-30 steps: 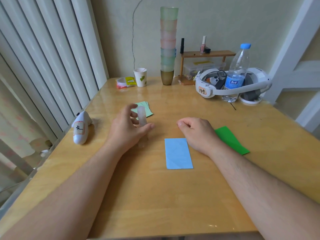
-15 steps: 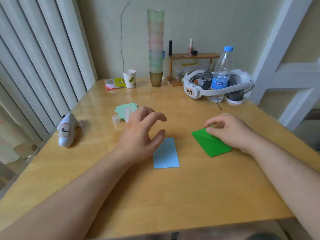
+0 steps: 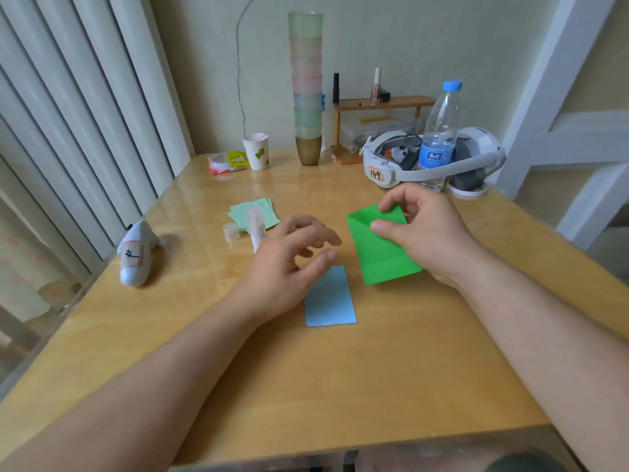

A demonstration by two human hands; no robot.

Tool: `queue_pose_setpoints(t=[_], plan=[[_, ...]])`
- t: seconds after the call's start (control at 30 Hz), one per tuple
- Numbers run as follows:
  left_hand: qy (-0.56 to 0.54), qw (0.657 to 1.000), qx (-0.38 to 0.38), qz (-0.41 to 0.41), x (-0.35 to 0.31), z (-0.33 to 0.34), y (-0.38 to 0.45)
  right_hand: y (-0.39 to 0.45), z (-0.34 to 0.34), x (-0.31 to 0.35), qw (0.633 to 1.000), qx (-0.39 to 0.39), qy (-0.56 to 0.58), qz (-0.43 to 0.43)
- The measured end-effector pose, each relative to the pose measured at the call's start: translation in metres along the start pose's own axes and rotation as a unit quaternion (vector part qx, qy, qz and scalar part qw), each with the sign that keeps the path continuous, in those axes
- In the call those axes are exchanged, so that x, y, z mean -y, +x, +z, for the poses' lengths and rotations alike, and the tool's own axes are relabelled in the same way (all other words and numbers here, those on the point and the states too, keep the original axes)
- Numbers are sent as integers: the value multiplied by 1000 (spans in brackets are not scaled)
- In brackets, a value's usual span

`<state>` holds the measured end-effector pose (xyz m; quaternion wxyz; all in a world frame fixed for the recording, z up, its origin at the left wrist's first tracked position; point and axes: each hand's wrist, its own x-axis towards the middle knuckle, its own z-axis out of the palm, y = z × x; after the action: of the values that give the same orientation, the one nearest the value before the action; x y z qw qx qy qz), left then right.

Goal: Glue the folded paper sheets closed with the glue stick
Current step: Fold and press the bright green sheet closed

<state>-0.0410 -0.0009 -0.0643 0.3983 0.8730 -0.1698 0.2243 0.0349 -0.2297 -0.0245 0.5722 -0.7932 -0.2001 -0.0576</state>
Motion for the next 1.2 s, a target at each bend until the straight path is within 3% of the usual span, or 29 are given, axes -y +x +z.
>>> queue_pose_setpoints(t=[0.13,0.33,0.47,0.6,0.7,0.77,0.93,1.0,1.1,1.2], plan=[[-221,972,41,-65,2,1,1,-2,32,15,996,22,60,-60],[-273,950,83,-130,4,-10,-3,-2,43,0,976,86,201,17],[-278,941,107,-158,12,-17,-3,-10,33,-8,942,176,261,113],[-305,932,104,-163,14,-20,-3,-15,32,-13,933,172,289,125],[-312,937,56,-145,9,-20,0,-12,36,-19,990,72,116,33],[-287,951,3,-114,3,-18,3,-9,43,-21,998,43,47,-19],[-260,965,-6,-39,-8,-7,5,-17,58,-6,971,156,179,-24],[-242,970,23,-15,-11,-6,3,-17,60,-5,968,150,200,-10],[-268,963,-1,-39,-11,-10,3,-13,55,-6,959,97,256,81],[-248,961,-54,-106,-2,-20,7,-12,45,-6,946,139,253,147]])
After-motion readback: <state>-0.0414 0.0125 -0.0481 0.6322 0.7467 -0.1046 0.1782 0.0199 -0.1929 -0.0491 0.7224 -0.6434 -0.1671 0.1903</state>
